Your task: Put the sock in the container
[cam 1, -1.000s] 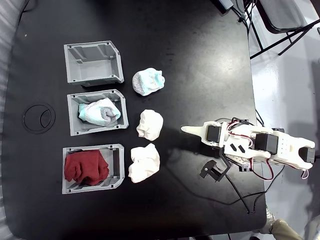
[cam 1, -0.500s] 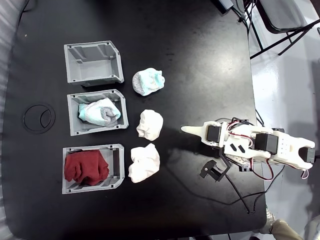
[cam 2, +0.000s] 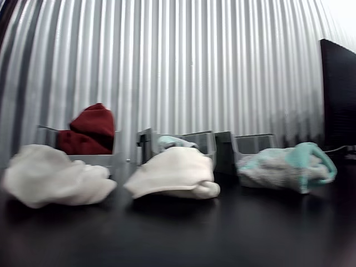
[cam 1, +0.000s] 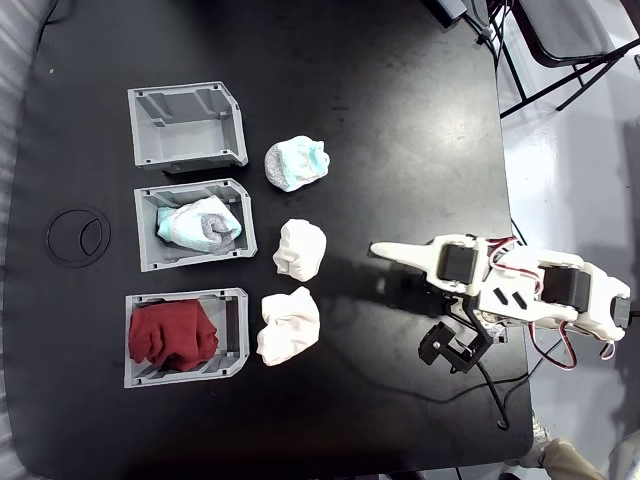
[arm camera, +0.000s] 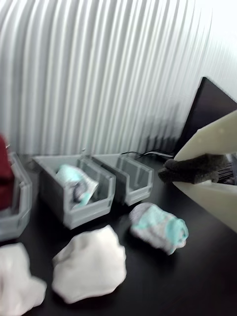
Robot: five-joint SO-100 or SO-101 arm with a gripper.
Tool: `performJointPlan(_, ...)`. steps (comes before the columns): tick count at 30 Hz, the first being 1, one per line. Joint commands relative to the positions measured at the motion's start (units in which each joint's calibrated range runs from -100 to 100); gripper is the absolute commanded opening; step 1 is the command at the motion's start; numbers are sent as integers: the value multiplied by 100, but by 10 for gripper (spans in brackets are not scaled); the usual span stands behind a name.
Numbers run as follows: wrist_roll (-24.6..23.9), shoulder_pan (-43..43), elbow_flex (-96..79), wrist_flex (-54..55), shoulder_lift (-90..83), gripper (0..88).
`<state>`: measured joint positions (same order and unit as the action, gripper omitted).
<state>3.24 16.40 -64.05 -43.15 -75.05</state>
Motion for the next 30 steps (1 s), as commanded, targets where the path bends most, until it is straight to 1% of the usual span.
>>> performJointPlan(1, -1, 213, 752, 62, 517, 12)
performJointPlan(6, 16, 701, 1843, -211, 1863, 12)
performJointPlan(12, 16, 1252, 3475, -1911, 3427, 12)
performJointPlan(15, 16, 1575, 4061, -2440, 3988, 13)
performJointPlan(22, 56, 2252, 4512, -2568, 4724, 14)
performJointPlan(25, 240, 2425, 4530, -2526, 4933, 14)
performJointPlan(30, 245, 2583, 4593, -2500, 5293, 14)
